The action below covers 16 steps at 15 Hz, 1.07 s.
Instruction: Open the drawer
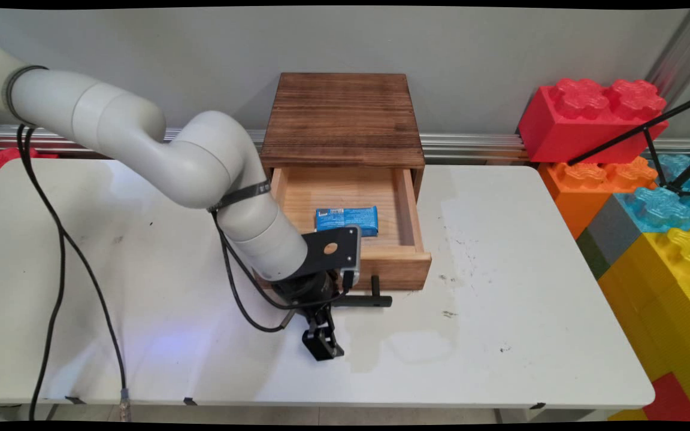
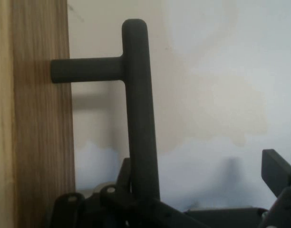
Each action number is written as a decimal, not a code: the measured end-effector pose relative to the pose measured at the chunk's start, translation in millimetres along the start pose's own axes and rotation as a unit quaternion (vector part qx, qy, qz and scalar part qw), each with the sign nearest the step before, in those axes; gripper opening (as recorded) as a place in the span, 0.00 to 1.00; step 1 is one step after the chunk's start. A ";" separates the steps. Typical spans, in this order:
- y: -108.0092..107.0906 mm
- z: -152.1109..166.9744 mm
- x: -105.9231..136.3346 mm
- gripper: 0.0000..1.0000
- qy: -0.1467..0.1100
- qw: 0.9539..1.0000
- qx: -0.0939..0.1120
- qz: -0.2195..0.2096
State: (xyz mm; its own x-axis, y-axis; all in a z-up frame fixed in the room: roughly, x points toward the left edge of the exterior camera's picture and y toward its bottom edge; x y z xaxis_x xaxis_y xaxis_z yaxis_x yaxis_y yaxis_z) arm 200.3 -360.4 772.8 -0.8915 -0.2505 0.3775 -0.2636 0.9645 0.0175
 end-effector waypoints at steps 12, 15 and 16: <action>30.4 -6.4 -3.7 1.00 0.008 1.000 -0.015 0.014; 36.7 -16.6 -4.9 1.00 0.012 1.000 -0.010 0.022; 37.9 -19.1 -4.9 1.00 0.013 1.000 -0.009 0.023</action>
State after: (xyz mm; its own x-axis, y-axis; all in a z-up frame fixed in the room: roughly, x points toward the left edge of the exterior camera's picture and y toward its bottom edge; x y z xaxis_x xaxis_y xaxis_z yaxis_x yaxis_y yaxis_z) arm 201.7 -321.1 789.3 -0.8924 -0.2033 0.4029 -0.2151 0.9765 0.0163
